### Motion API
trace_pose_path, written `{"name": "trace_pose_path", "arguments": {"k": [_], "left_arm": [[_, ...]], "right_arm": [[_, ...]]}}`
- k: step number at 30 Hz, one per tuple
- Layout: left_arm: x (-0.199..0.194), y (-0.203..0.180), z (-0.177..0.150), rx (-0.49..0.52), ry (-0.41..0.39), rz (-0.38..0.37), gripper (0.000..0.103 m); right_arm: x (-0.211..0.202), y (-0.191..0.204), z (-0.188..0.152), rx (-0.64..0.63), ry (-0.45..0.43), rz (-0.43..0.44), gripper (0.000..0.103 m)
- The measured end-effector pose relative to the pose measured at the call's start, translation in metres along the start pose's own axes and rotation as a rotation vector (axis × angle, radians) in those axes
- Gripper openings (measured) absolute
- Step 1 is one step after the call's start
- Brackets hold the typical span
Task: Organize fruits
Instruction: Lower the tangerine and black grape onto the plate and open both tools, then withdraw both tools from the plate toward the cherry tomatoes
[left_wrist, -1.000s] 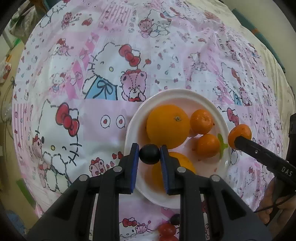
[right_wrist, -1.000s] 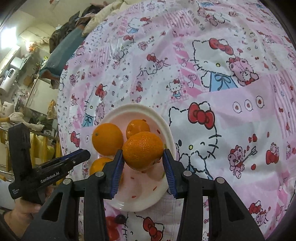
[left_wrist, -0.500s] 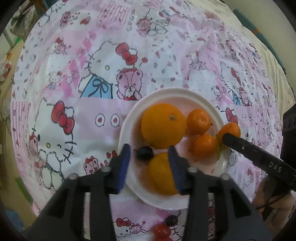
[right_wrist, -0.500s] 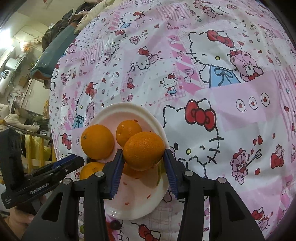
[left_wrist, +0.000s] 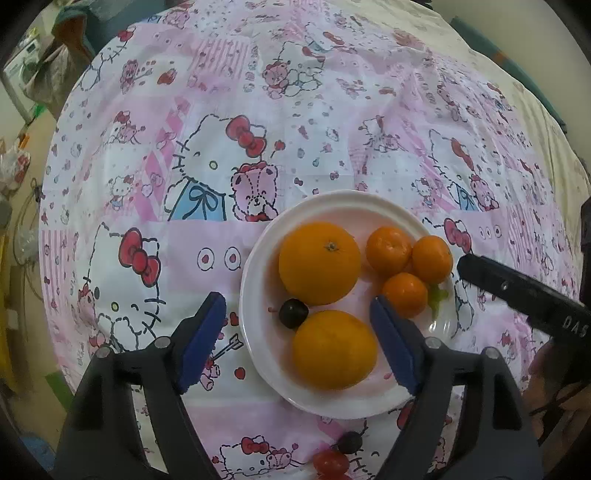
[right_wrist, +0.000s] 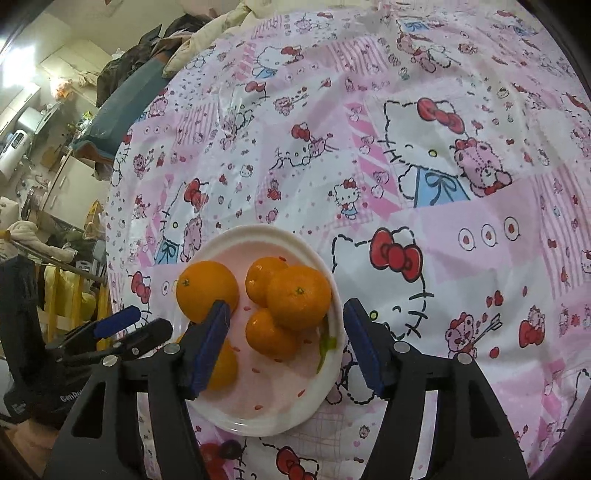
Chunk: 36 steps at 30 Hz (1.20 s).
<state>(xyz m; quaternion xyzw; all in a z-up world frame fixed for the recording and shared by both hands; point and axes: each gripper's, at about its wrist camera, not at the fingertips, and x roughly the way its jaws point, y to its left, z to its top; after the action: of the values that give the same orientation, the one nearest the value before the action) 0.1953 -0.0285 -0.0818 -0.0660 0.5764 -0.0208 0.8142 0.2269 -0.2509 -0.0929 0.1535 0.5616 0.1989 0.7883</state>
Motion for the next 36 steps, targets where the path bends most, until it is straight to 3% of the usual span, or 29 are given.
{"name": "trace_pose_path", "arguments": {"k": [10, 19, 36], "left_arm": [[-0.023, 0.004, -0.012, 0.006, -0.065, 0.005, 0.078], [-0.058, 0.017, -0.029, -0.003, -0.148, 0.038, 0.078], [-0.103, 0.03, -0.092, -0.017, -0.205, 0.019, 0.078]], "right_arm": [[-0.025, 0.007, -0.008, 0.019, -0.051, 0.013, 0.067], [-0.062, 0.023, -0.036, 0.007, -0.098, 0.043, 0.067], [-0.077, 0.037, -0.11, 0.03, -0.063, 0.091, 0.067]]}}
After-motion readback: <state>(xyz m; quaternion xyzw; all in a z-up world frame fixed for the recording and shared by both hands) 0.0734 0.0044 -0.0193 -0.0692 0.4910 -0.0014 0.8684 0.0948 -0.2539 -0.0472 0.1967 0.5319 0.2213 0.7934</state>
